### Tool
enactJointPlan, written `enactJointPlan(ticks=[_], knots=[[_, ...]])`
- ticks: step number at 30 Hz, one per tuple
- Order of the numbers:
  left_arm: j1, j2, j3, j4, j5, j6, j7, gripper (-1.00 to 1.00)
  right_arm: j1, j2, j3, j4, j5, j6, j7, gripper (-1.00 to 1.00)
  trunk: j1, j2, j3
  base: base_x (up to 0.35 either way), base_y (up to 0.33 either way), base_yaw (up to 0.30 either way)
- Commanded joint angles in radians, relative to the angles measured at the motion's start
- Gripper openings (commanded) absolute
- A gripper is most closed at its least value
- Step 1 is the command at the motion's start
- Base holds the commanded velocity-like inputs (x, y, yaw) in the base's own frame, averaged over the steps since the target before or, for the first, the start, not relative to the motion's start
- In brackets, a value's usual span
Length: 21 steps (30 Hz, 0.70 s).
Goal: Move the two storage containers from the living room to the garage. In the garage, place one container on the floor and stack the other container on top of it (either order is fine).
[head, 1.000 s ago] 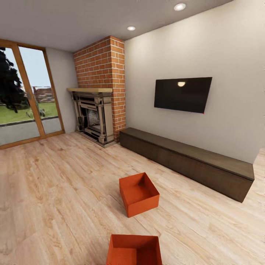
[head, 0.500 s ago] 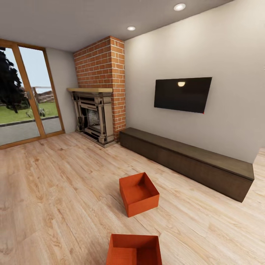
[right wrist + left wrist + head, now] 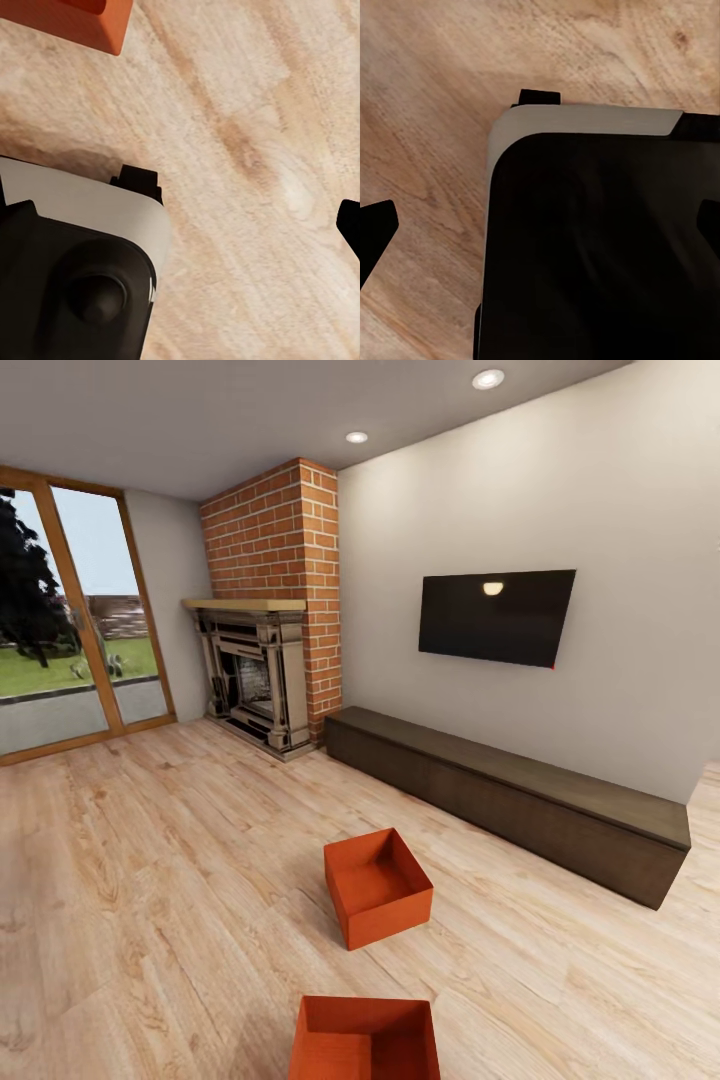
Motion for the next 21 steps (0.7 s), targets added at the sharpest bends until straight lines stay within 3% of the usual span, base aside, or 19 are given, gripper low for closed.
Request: enactJointPlan(ticks=[1, 21], knots=[[0.000, 0.000, 0.001, 0.000, 0.009, 0.000, 0.000, 1.00, -0.001, 0.001, 0.008, 0.003, -0.009, -0.005, 0.000, 1.00, 0.000, -0.001, -0.001, 0.000, 0.000, 0.000], [0.000, -0.001, 0.004, -0.009, 0.008, 0.007, 0.003, 1.00, -0.001, 0.001, 0.010, 0.001, 0.000, -0.010, -0.005, 1.00, 0.000, -0.001, -0.001, 0.000, 0.000, 0.000]])
